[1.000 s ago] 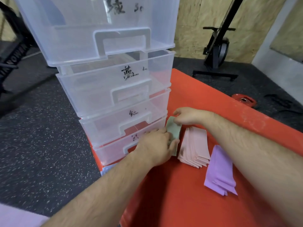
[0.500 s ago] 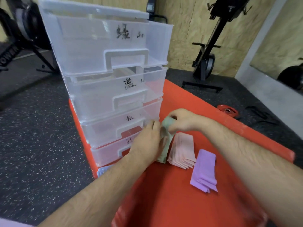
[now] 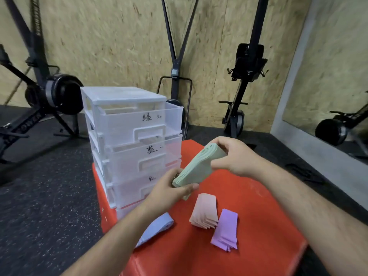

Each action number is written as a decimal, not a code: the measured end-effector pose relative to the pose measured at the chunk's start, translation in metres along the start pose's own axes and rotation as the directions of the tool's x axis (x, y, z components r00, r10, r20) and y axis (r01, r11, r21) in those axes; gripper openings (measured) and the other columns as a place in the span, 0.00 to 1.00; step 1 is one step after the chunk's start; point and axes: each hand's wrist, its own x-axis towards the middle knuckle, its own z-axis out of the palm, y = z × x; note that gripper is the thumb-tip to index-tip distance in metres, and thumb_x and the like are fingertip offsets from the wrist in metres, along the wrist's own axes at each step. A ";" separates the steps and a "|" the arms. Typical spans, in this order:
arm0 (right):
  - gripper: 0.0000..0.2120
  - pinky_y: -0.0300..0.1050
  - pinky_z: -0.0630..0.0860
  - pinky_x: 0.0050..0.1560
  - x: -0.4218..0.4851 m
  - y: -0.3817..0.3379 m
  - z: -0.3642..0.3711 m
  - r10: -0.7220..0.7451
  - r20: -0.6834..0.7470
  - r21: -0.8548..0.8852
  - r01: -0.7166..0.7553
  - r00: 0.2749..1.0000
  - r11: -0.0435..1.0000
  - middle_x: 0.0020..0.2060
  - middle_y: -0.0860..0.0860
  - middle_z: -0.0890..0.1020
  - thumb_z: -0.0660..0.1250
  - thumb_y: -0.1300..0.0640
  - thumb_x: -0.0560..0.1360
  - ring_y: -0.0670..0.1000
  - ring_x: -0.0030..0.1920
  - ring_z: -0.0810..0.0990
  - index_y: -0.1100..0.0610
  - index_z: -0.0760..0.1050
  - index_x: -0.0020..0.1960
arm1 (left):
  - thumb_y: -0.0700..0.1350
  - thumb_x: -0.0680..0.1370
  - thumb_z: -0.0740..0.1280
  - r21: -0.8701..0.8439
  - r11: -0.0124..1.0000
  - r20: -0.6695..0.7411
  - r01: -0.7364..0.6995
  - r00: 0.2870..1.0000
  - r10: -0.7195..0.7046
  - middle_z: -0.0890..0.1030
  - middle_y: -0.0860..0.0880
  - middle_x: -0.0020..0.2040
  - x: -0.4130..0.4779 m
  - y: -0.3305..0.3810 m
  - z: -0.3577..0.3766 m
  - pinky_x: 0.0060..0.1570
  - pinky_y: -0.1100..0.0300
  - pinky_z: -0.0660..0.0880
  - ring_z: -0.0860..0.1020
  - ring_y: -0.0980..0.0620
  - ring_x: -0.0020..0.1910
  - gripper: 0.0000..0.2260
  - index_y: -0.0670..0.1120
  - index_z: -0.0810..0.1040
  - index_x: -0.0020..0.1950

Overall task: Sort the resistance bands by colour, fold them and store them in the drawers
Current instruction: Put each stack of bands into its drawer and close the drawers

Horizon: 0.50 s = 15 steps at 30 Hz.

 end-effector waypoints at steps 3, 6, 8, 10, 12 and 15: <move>0.17 0.40 0.75 0.37 -0.013 -0.006 -0.006 0.003 -0.050 0.087 0.001 0.999 0.996 0.40 0.49 0.83 0.72 0.67 0.65 0.45 0.37 0.78 0.54 0.78 0.51 | 0.42 0.72 0.77 0.059 0.998 0.048 0.014 0.999 -0.016 0.83 0.48 0.40 -0.017 0.047 -0.020 0.36 0.62 0.76 0.79 0.52 0.38 0.16 0.40 0.77 0.56; 0.16 0.40 0.77 0.39 -0.021 -0.018 -0.007 0.011 -0.080 0.215 0.006 0.997 0.977 0.40 0.49 0.82 0.71 0.67 0.66 0.45 0.38 0.78 0.54 0.78 0.51 | 0.48 0.73 0.76 0.218 0.976 0.065 0.021 0.997 -0.036 0.83 0.45 0.45 -0.032 0.093 -0.044 0.40 0.60 0.77 0.81 0.52 0.41 0.15 0.45 0.79 0.56; 0.19 0.43 0.78 0.44 -0.023 -0.031 -0.006 -0.005 -0.086 0.280 0.029 0.996 0.960 0.43 0.48 0.81 0.72 0.63 0.65 0.46 0.40 0.78 0.49 0.77 0.53 | 0.53 0.71 0.76 0.324 0.946 0.028 0.018 0.999 -0.028 0.84 0.44 0.49 -0.041 0.120 -0.055 0.45 0.55 0.77 0.81 0.48 0.44 0.16 0.48 0.80 0.55; 0.22 0.43 0.77 0.47 -0.023 -0.048 -0.005 -0.035 -0.078 0.320 0.058 0.996 0.946 0.46 0.48 0.80 0.71 0.60 0.64 0.46 0.42 0.78 0.45 0.77 0.56 | 0.54 0.71 0.75 0.386 0.923 -0.023 0.014 1.000 -0.006 0.84 0.43 0.48 -0.046 0.144 -0.064 0.45 0.54 0.77 0.81 0.48 0.42 0.15 0.49 0.80 0.54; 0.22 0.41 0.77 0.46 -0.018 -0.068 -0.007 -0.071 -0.041 0.346 0.081 0.997 0.935 0.46 0.48 0.79 0.68 0.56 0.63 0.45 0.42 0.78 0.45 0.78 0.57 | 0.50 0.75 0.74 0.438 0.899 -0.071 0.015 0.997 0.017 0.84 0.44 0.47 -0.045 0.165 -0.074 0.41 0.59 0.77 0.81 0.53 0.40 0.11 0.48 0.80 0.55; 0.18 0.41 0.73 0.44 0.002 -0.094 -0.011 -0.110 -0.001 0.325 0.104 0.994 0.940 0.42 0.48 0.79 0.66 0.56 0.65 0.47 0.41 0.76 0.49 0.80 0.54 | 0.50 0.76 0.73 0.538 0.842 -0.145 0.042 0.988 0.044 0.84 0.47 0.49 -0.034 0.192 -0.094 0.47 0.55 0.80 0.83 0.50 0.47 0.12 0.49 0.80 0.57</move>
